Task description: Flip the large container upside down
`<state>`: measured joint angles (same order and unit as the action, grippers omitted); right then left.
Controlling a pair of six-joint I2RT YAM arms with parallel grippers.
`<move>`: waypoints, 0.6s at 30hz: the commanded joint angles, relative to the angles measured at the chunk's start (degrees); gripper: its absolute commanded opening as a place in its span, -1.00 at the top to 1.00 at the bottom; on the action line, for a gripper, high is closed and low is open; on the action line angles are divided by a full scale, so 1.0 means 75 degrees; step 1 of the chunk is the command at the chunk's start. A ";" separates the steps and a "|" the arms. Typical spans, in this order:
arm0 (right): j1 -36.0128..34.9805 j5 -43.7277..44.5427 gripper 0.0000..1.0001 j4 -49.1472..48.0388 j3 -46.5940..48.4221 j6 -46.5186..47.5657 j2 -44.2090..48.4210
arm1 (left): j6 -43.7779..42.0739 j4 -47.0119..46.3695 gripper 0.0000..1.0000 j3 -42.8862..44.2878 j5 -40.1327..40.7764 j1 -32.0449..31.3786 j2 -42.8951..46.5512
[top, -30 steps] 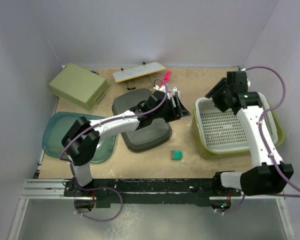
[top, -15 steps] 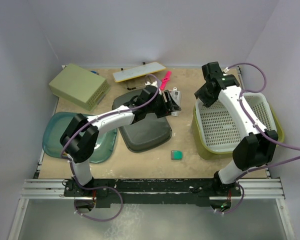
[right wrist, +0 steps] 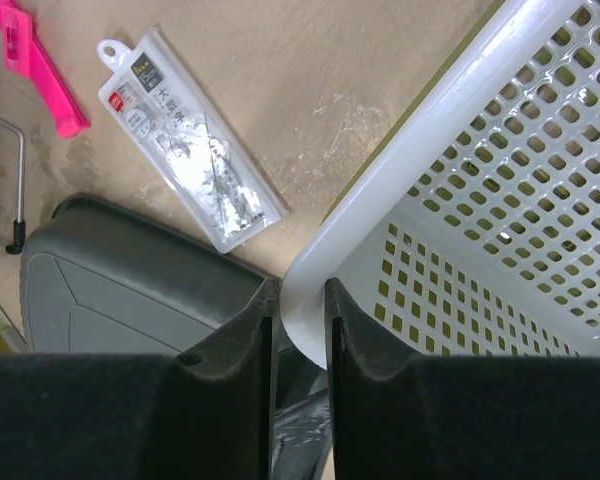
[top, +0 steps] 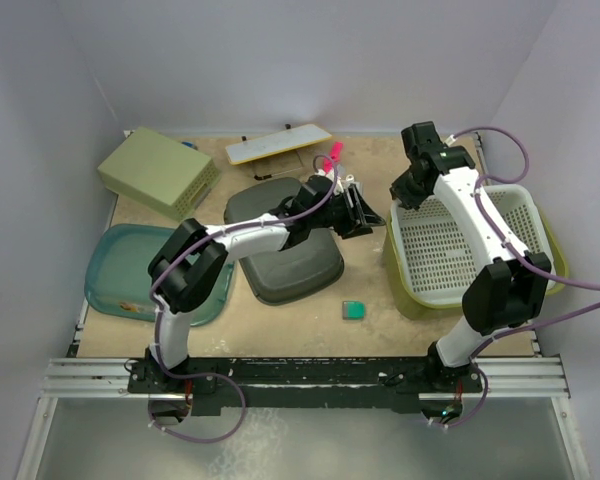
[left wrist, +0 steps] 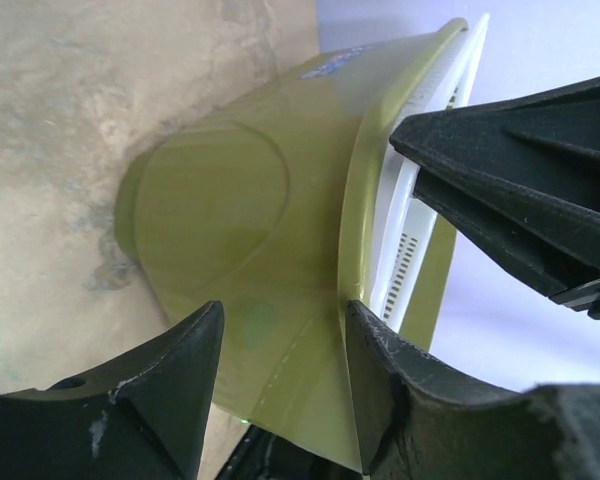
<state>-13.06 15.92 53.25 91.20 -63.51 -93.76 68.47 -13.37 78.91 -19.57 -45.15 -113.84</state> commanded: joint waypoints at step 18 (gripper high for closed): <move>0.0030 0.0165 0.92 -0.0103 -0.0096 0.0427 0.0376 | 0.1142 -0.2222 0.27 0.0615 -0.0956 -0.0282 -0.0742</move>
<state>-12.69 15.81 53.06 91.15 -61.65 -93.65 75.50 -24.80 80.68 -24.88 -46.72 -117.89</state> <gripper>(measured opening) 0.211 0.401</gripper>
